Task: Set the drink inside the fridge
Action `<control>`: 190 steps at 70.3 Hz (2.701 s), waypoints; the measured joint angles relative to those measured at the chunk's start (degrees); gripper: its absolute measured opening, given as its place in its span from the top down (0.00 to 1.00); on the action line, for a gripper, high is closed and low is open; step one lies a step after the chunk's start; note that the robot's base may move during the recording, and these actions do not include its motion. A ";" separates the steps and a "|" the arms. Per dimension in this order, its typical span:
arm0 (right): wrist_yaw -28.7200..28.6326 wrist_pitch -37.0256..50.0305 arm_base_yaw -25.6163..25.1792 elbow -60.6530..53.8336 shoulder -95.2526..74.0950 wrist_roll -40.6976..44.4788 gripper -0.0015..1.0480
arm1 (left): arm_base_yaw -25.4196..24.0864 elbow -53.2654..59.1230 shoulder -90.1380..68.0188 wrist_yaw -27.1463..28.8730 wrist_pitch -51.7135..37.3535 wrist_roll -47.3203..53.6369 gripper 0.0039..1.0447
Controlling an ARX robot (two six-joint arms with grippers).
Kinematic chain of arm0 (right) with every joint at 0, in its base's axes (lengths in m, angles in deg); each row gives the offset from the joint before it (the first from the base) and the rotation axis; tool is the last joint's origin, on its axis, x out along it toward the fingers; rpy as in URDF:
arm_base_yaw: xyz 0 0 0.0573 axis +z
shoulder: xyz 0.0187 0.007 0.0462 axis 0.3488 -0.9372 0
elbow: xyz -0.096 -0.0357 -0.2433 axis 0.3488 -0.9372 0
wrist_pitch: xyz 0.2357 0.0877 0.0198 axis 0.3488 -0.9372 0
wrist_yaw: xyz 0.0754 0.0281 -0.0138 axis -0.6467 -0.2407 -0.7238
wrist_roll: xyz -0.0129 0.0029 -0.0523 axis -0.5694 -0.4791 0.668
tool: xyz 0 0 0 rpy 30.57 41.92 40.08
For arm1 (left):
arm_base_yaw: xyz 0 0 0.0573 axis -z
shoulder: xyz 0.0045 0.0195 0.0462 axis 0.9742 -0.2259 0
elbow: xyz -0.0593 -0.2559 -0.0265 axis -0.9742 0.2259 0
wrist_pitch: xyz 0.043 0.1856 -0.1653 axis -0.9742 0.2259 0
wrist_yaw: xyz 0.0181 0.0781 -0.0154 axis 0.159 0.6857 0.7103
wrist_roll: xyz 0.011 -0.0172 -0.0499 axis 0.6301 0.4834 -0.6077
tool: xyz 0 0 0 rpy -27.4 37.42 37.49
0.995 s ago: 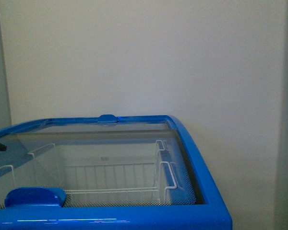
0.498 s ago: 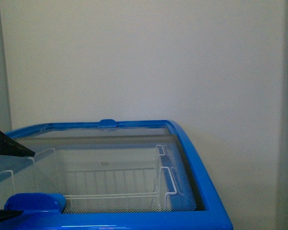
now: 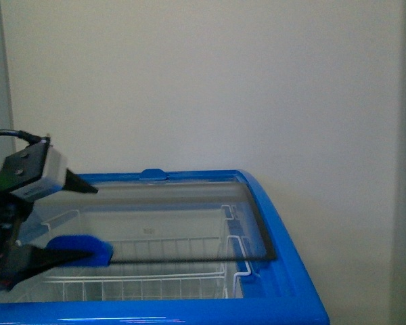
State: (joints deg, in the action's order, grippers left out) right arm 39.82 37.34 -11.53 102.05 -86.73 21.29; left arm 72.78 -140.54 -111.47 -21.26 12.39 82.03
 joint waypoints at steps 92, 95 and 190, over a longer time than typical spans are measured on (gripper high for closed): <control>-19.04 -20.76 -7.69 8.70 -4.96 1.60 0.65 | -9.57 66.53 93.64 37.70 -0.04 -80.70 0.43; -24.41 -27.17 -10.78 11.54 -6.71 3.06 0.65 | -8.33 67.47 94.84 39.08 -0.07 -80.67 0.48; -37.86 -37.35 20.11 93.90 -100.76 60.46 0.65 | 4.00 79.21 105.37 51.54 -2.12 -81.09 0.98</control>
State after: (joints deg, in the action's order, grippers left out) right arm 1.97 -0.01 8.58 195.95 -187.49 81.74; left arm 76.78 -61.33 -6.09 30.28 10.27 0.95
